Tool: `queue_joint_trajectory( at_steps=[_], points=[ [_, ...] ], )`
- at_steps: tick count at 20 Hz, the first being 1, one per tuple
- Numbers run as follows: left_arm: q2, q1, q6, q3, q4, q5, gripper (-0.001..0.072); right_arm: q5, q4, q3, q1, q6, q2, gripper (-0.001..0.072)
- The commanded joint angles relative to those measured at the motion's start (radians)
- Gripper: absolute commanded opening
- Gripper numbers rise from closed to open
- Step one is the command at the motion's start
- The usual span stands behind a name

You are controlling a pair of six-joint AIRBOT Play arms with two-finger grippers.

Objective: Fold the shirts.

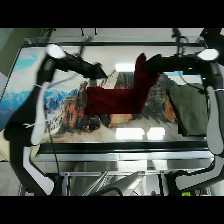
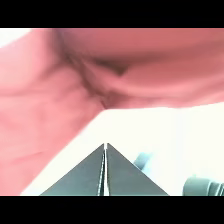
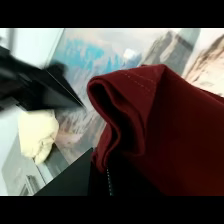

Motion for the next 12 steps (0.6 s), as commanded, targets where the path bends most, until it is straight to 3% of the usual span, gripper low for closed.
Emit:
queue_joint_trajectory(
  at_steps=[1,5,6,7,8,10,12],
  points=[
    [0.159,0.244,-0.026,-0.018,-0.006,-0.041,0.0014,-0.205,-0.135,-0.006,0.218,0.069,-0.045,0.0022],
    [0.303,0.438,0.008,-0.170,-0.042,0.053,0.0014,-0.525,-0.151,-0.010,0.486,0.070,-0.217,0.0024],
    [0.320,0.462,0.010,-0.192,-0.041,0.052,0.0014,-0.619,-0.153,-0.010,0.552,0.066,-0.276,0.0088],
    [0.333,0.483,0.026,-0.209,-0.042,0.051,0.0015,-0.716,-0.152,-0.010,0.604,0.066,-0.330,0.0351],
    [0.340,0.496,0.032,-0.222,-0.042,0.049,0.0014,-0.814,-0.147,-0.009,0.642,0.066,-0.373,0.0528],
    [0.341,0.500,0.047,-0.227,-0.040,0.038,0.0014,-0.863,-0.149,-0.006,0.655,0.039,-0.386,0.0525],
    [0.341,0.496,0.061,-0.227,-0.042,0.019,0.0014,-0.806,-0.152,-0.005,0.616,0.008,-0.331,0.0515]
  ],
)
